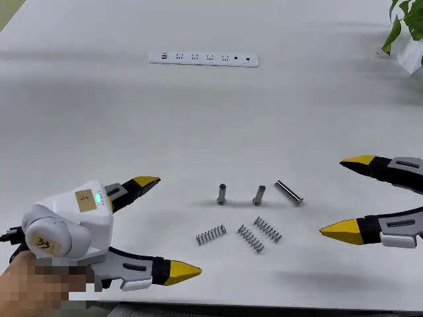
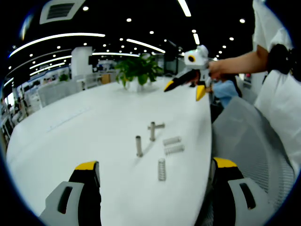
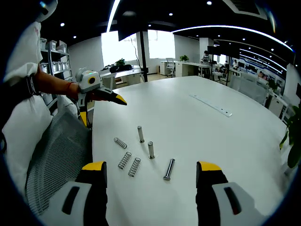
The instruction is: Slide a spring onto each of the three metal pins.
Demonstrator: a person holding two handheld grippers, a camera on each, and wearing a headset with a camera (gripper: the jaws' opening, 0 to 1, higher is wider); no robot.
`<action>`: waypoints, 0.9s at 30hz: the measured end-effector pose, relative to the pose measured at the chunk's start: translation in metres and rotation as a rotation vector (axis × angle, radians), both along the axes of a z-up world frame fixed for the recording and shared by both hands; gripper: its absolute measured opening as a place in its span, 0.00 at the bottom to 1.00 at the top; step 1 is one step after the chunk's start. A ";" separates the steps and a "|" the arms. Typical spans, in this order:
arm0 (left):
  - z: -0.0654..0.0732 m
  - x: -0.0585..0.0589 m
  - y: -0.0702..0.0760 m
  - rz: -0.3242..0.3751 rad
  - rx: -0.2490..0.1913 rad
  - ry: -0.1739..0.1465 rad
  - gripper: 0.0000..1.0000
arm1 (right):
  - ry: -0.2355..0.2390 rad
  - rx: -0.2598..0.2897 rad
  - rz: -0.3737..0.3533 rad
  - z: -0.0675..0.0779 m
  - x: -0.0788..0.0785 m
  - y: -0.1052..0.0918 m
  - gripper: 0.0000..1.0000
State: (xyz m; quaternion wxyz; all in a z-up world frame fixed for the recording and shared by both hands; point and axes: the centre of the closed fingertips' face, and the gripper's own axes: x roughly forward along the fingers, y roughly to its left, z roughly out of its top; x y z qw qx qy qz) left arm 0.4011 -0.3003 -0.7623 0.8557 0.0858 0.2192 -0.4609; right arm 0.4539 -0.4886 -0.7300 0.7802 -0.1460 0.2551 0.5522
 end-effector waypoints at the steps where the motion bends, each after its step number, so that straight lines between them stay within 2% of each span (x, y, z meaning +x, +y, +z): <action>1: 0.000 0.000 0.000 -0.001 -0.001 0.000 1.00 | 0.000 -0.004 0.001 0.000 0.001 0.001 0.78; 8: 0.000 0.003 0.000 -0.006 -0.005 0.001 1.00 | -0.002 -0.030 0.014 -0.001 0.013 0.010 0.73; 11: 0.000 0.004 -0.001 -0.007 -0.006 0.003 1.00 | 0.013 -0.070 0.007 -0.006 0.020 0.010 0.69; 14: 0.000 0.004 -0.002 -0.009 -0.009 0.004 1.00 | 0.003 -0.085 0.008 -0.008 0.026 0.014 0.65; 16: -0.001 0.004 -0.002 -0.009 -0.011 0.007 1.00 | 0.024 -0.096 -0.003 -0.010 0.030 0.015 0.64; 22: -0.001 0.004 -0.002 -0.006 -0.020 0.011 1.00 | 0.039 -0.134 -0.019 -0.018 0.039 0.019 0.61; 27: -0.002 0.006 -0.001 -0.005 -0.027 0.016 1.00 | 0.069 -0.152 -0.050 -0.024 0.047 0.022 0.54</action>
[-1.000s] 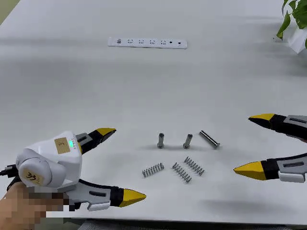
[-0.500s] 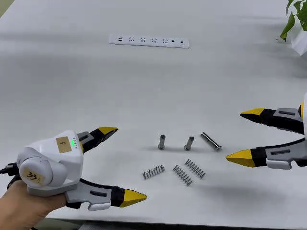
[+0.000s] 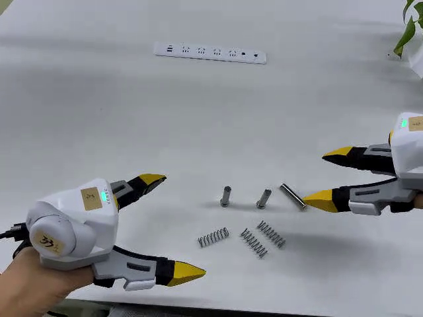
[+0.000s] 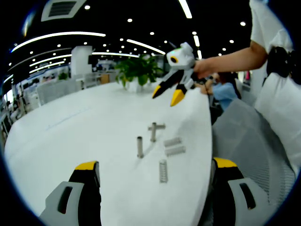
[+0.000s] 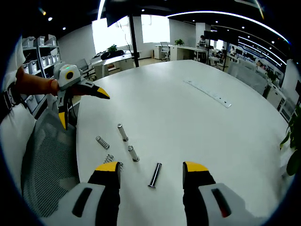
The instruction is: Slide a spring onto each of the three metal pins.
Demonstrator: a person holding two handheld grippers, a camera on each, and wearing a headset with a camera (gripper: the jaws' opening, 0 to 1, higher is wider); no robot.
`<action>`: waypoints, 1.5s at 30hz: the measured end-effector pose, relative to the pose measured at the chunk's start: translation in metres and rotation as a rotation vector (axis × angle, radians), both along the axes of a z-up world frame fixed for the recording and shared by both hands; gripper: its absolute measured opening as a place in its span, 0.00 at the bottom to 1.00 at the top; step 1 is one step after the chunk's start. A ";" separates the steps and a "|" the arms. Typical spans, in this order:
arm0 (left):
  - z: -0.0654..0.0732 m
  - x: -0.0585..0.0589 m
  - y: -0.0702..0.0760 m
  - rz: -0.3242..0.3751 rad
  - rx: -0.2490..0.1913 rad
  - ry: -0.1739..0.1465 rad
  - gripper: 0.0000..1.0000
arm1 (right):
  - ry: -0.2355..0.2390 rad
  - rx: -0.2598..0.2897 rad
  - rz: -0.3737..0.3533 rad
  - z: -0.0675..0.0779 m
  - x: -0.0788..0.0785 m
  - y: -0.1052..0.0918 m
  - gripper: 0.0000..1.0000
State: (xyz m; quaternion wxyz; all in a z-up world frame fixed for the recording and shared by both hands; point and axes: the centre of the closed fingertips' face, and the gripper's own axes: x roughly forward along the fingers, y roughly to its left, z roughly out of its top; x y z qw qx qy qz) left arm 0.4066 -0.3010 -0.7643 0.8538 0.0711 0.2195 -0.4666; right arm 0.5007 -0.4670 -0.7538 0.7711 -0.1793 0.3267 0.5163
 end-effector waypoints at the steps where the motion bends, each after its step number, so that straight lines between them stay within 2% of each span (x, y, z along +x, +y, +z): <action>1: 0.000 0.000 0.000 0.001 -0.001 0.000 1.00 | 0.003 -0.003 -0.004 -0.001 0.001 0.001 0.53; 10: -0.001 0.002 0.000 0.008 -0.012 0.003 1.00 | 0.041 -0.043 -0.036 -0.014 0.011 0.010 0.44; 12: -0.001 0.002 0.000 0.009 -0.014 0.003 1.00 | 0.050 -0.053 -0.053 -0.020 0.021 0.010 0.40; 17: 0.000 0.004 0.001 0.012 -0.022 0.005 1.00 | 0.077 -0.087 -0.087 -0.030 0.022 0.013 0.33; 20: 0.000 0.005 0.001 0.013 -0.028 0.006 1.00 | 0.095 -0.102 -0.098 -0.035 0.021 0.016 0.32; 22: -0.001 0.006 0.001 0.013 -0.033 0.009 1.00 | 0.104 -0.125 -0.100 -0.043 0.027 0.017 0.31; 36: -0.006 0.011 0.003 0.013 -0.050 0.024 1.00 | 0.163 -0.224 -0.133 -0.070 0.019 0.022 0.23; 45: -0.007 0.009 0.005 0.022 -0.061 0.032 1.00 | 0.200 -0.253 -0.154 -0.076 0.016 0.026 0.19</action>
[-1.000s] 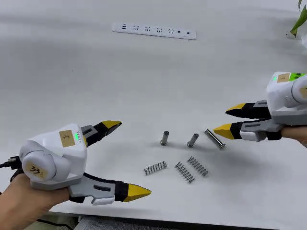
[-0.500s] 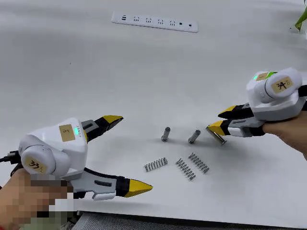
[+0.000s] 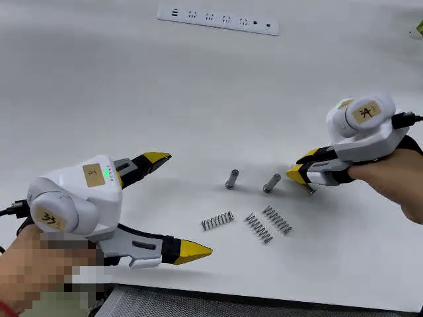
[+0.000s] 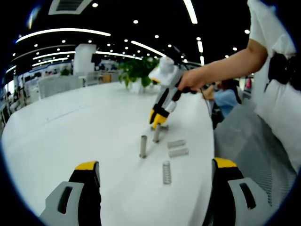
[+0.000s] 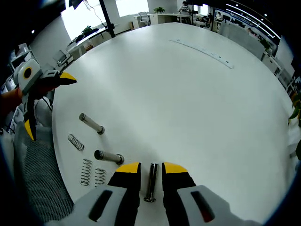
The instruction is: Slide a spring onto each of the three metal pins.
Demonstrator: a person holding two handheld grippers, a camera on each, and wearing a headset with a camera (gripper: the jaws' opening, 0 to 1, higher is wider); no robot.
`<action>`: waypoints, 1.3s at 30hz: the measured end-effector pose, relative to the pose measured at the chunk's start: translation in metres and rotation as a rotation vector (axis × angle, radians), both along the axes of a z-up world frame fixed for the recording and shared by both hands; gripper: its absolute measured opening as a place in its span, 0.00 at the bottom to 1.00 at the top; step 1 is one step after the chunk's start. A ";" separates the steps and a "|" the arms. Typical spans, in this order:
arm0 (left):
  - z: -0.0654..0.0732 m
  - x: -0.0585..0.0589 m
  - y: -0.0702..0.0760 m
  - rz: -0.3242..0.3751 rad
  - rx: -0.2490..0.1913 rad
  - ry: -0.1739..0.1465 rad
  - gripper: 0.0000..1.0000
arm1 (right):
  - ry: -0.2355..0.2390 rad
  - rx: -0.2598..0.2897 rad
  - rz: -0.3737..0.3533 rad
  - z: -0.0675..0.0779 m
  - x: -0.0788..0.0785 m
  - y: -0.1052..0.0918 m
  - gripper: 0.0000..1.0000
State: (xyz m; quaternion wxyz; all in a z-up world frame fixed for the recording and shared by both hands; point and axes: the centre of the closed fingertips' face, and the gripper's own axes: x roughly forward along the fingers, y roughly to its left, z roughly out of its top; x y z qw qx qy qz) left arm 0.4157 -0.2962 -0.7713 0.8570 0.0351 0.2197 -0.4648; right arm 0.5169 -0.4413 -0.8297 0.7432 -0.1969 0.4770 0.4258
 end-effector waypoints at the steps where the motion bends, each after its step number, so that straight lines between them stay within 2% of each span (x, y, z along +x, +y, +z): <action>1: 0.000 0.000 0.000 0.000 -0.001 0.000 1.00 | 0.003 -0.002 -0.001 0.000 0.000 0.000 0.19; 9: 0.000 0.000 0.001 0.007 -0.012 0.000 1.00 | 0.035 -0.048 -0.005 -0.009 -0.001 -0.001 0.16; 13: -0.001 0.000 0.001 0.011 -0.015 0.003 1.00 | 0.047 -0.051 -0.012 -0.013 0.003 -0.002 0.16; 20: -0.002 0.001 0.003 0.016 -0.018 0.006 1.00 | 0.047 -0.085 -0.006 -0.015 0.001 -0.005 0.14; 39: -0.003 0.000 0.001 0.013 -0.026 0.012 1.00 | 0.044 -0.107 -0.018 -0.015 0.002 -0.004 0.10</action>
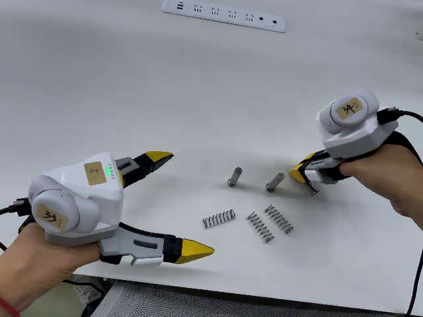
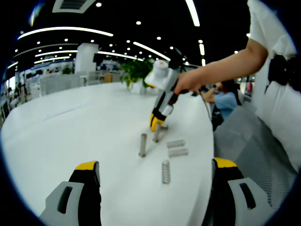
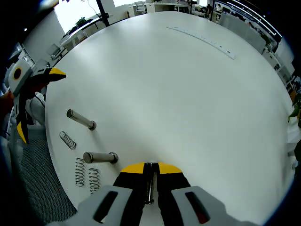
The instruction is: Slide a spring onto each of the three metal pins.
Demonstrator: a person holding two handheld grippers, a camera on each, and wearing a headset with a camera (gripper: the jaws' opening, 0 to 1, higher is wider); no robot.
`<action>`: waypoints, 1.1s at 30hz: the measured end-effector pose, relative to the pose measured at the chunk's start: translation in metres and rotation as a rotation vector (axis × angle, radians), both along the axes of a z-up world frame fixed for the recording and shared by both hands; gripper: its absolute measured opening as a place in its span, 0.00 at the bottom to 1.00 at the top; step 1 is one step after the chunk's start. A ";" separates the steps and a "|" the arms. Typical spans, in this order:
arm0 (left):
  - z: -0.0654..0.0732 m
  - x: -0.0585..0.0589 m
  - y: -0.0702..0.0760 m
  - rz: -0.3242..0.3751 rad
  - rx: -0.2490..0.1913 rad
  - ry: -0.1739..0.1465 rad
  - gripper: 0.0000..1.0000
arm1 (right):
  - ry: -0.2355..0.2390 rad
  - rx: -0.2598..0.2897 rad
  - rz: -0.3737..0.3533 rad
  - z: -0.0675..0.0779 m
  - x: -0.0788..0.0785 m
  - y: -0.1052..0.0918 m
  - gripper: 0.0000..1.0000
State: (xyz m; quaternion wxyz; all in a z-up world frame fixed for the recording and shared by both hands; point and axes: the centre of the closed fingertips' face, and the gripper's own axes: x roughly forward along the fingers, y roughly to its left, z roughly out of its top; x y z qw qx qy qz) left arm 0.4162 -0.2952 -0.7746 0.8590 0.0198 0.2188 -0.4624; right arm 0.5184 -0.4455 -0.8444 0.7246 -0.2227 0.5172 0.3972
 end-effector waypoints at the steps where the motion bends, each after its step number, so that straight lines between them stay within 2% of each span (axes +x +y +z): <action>1: 0.000 0.000 0.000 0.000 -0.001 0.000 1.00 | 0.001 0.001 -0.007 0.000 0.000 0.000 0.10; 10: 0.001 0.001 0.000 -0.005 -0.001 -0.002 1.00 | -0.003 0.003 -0.032 -0.003 0.004 -0.001 0.09; 15: 0.002 0.000 -0.001 -0.007 -0.002 -0.002 1.00 | -0.003 0.004 -0.030 -0.002 0.002 0.000 0.09; 33: 0.003 -0.001 -0.002 -0.010 -0.004 -0.002 1.00 | -0.038 0.032 -0.022 0.013 -0.001 -0.001 0.09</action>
